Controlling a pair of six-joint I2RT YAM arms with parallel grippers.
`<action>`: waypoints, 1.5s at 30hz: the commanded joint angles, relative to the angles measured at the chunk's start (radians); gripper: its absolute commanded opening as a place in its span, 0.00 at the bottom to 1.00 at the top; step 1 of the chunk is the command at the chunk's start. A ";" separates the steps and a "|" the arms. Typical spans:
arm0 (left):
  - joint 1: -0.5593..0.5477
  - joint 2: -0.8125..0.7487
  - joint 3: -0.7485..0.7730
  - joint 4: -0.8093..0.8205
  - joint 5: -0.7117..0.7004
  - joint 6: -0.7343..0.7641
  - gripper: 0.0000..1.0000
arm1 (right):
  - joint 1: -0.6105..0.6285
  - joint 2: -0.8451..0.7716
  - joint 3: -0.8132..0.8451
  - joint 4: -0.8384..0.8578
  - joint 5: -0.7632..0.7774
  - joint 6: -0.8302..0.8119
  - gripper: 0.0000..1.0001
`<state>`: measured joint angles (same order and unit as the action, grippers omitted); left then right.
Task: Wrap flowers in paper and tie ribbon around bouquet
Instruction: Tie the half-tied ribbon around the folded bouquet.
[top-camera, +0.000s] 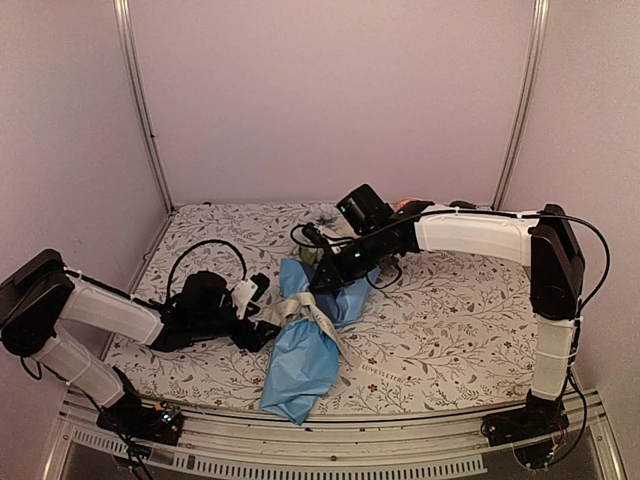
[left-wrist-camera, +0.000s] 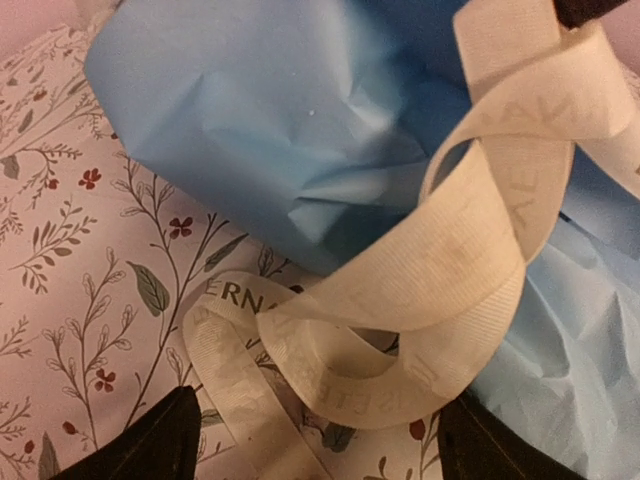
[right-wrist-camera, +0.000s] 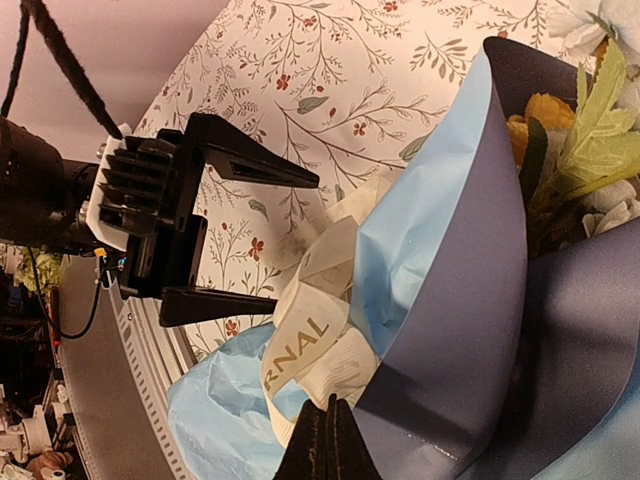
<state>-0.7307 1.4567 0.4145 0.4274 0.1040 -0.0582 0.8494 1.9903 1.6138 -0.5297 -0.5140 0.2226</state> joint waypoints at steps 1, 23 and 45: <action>0.030 0.066 0.056 -0.014 -0.034 0.019 0.86 | -0.005 -0.034 -0.023 0.019 -0.014 0.006 0.00; 0.054 0.023 0.023 0.117 0.161 0.058 0.13 | -0.007 -0.043 -0.042 0.026 0.004 0.009 0.00; 0.057 0.116 0.003 -0.013 0.172 -0.221 0.00 | -0.025 -0.318 -0.443 0.123 -0.038 0.124 0.00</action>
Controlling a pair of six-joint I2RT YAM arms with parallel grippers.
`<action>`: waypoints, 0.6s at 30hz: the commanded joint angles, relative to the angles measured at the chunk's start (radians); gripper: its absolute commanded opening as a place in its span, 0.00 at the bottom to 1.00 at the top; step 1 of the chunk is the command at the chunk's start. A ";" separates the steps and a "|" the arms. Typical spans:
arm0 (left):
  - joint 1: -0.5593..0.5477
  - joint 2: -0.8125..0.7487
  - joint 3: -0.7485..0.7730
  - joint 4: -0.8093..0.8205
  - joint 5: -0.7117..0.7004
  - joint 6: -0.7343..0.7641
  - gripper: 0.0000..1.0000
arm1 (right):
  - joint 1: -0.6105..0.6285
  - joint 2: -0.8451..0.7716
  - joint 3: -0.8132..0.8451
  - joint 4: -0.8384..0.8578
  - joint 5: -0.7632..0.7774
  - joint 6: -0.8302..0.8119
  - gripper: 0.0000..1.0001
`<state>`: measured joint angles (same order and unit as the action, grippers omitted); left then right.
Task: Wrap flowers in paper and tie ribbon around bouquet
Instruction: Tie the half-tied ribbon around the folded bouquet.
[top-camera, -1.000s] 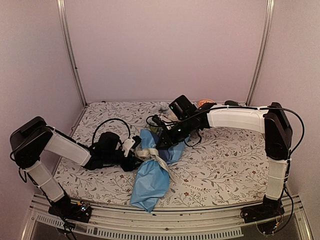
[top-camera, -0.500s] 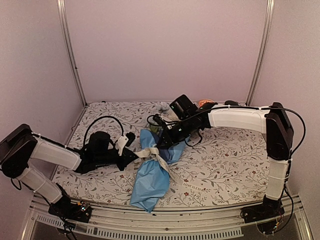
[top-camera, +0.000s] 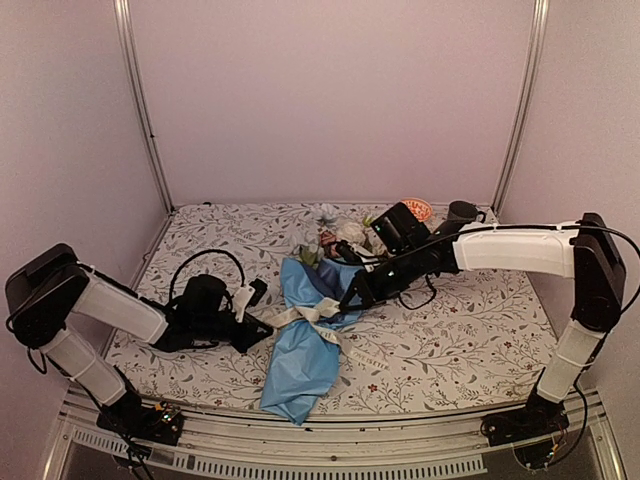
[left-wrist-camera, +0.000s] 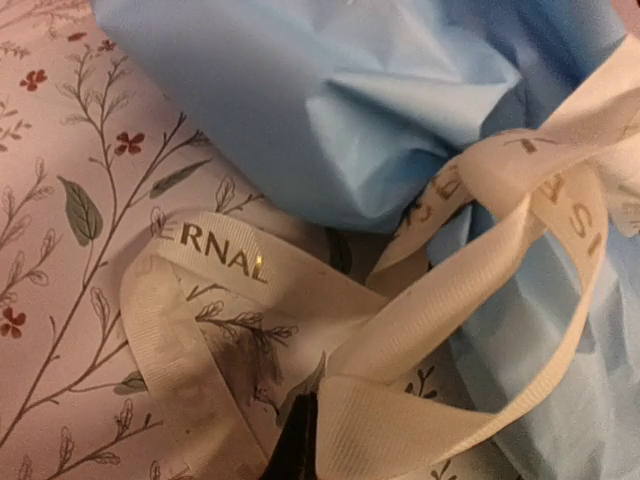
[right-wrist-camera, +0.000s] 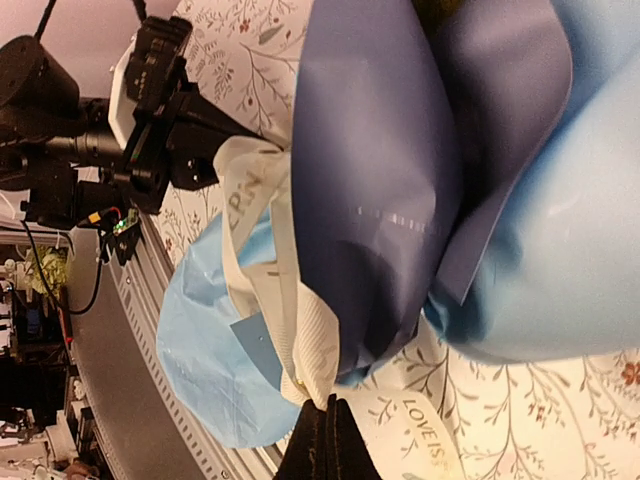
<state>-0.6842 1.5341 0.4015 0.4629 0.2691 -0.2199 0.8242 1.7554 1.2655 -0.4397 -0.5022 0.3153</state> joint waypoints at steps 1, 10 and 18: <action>0.009 0.047 0.020 -0.048 0.010 -0.064 0.00 | 0.000 -0.100 -0.123 0.041 -0.071 0.031 0.00; 0.033 0.093 0.074 -0.112 -0.001 -0.081 0.00 | -0.040 -0.149 -0.328 0.101 -0.173 0.058 0.00; 0.087 0.093 0.070 -0.129 0.032 -0.086 0.00 | -0.174 -0.151 -0.462 0.149 -0.158 0.096 0.00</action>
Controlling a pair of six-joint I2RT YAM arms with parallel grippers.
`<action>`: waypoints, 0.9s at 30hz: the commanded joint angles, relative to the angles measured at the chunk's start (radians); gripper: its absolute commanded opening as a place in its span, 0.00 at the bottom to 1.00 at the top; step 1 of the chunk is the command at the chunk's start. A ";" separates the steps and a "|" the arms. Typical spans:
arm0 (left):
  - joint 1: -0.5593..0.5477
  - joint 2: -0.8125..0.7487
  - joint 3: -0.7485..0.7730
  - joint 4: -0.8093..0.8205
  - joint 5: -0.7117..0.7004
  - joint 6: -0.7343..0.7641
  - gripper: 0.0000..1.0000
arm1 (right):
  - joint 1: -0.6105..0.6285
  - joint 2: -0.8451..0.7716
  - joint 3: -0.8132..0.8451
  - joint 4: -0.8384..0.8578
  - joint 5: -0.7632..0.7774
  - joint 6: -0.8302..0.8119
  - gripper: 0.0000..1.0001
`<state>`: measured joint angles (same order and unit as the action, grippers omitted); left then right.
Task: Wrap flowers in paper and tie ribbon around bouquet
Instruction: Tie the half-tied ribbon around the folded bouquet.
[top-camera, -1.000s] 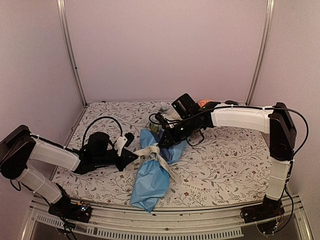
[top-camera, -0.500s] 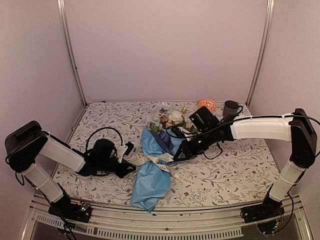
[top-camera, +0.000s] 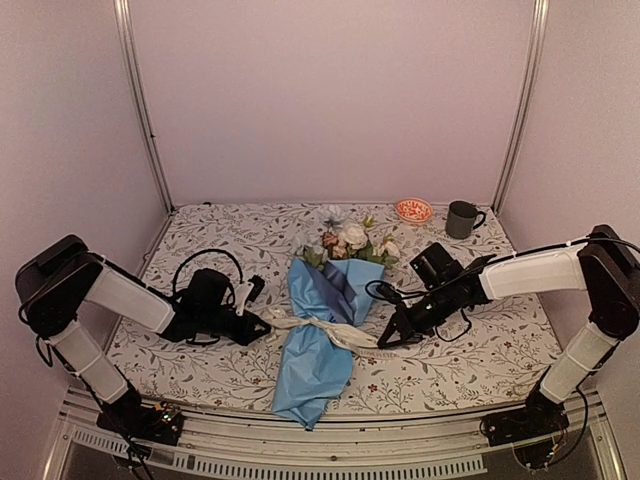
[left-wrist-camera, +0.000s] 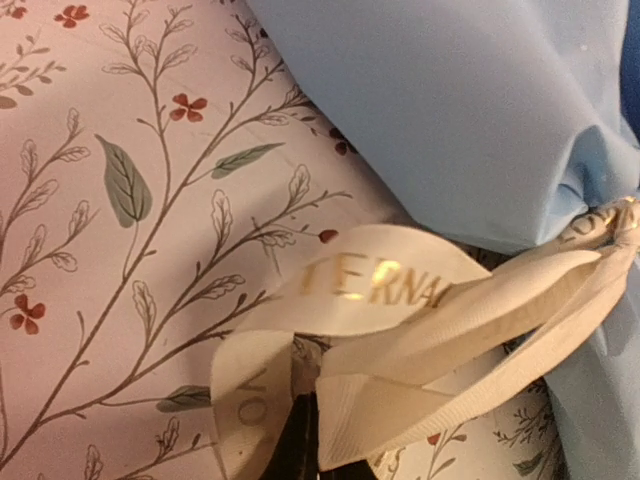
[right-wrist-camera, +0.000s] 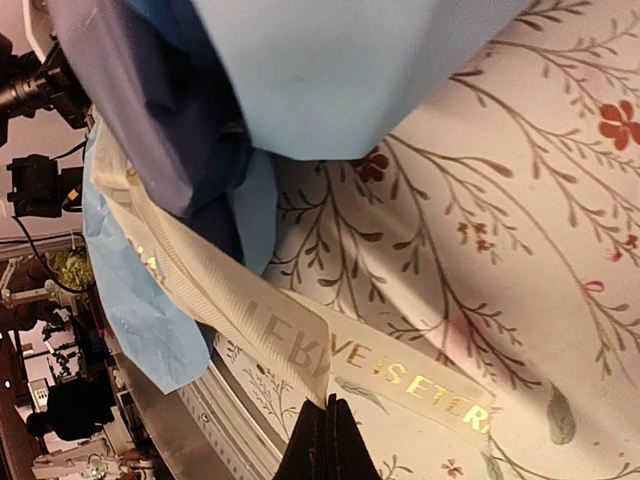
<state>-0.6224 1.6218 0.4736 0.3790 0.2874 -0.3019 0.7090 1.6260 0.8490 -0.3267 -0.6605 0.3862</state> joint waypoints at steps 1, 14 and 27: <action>0.026 0.003 -0.003 -0.046 0.017 -0.001 0.00 | -0.072 -0.015 -0.057 0.041 0.003 0.027 0.00; 0.044 -0.024 -0.037 -0.061 0.020 -0.002 0.00 | -0.212 -0.057 -0.145 0.059 0.047 0.046 0.00; 0.046 -0.033 -0.044 -0.056 0.044 -0.006 0.00 | -0.333 -0.048 -0.176 0.101 0.042 0.039 0.00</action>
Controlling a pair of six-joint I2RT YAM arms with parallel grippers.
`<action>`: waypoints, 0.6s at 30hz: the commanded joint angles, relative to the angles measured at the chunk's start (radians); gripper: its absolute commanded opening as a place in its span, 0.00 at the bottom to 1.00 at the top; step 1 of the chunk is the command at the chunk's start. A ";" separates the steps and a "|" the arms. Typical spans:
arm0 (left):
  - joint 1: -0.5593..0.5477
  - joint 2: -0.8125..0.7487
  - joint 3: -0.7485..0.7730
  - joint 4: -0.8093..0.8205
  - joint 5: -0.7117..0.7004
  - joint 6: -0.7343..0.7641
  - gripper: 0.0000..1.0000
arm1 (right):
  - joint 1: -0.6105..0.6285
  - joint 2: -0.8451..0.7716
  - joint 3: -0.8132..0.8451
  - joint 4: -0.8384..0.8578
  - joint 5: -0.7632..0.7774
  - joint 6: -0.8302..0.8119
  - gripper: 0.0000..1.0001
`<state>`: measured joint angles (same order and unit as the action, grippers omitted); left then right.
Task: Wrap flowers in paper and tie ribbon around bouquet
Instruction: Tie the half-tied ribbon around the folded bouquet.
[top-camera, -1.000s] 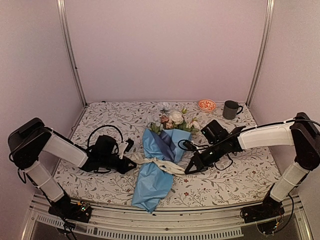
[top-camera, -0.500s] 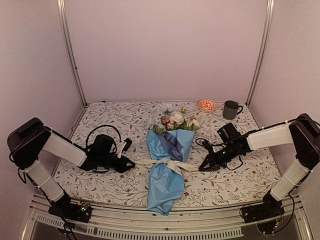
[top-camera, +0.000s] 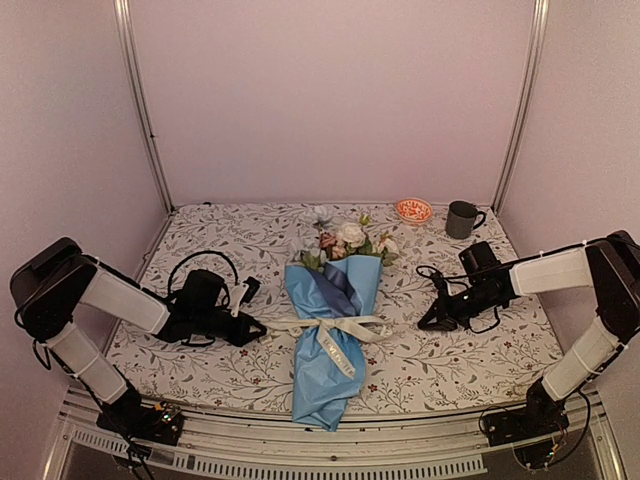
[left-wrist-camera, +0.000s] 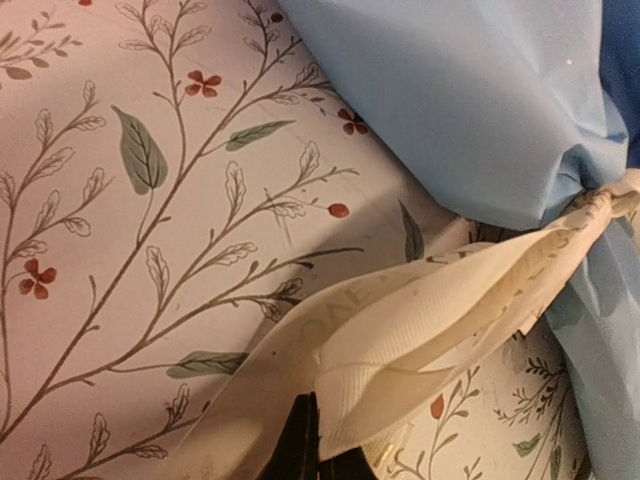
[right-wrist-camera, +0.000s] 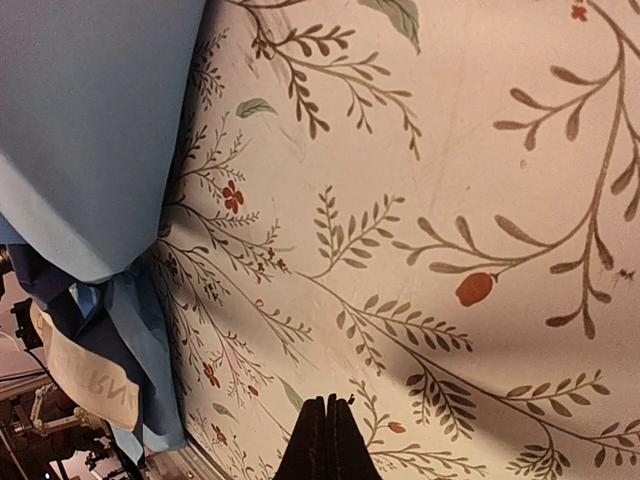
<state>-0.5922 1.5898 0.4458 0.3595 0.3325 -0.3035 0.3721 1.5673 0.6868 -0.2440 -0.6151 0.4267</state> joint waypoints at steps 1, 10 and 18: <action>0.015 -0.001 -0.015 -0.036 0.000 -0.006 0.00 | 0.002 0.015 -0.011 0.019 0.001 -0.003 0.00; 0.011 -0.013 -0.009 -0.029 0.040 0.010 0.00 | 0.053 -0.032 0.031 0.109 -0.169 -0.037 0.22; 0.006 -0.018 0.004 -0.049 0.040 0.029 0.00 | 0.246 -0.075 0.085 0.090 -0.022 -0.139 1.00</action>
<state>-0.5907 1.5879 0.4458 0.3492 0.3641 -0.2966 0.5560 1.5173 0.7261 -0.1341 -0.7502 0.3763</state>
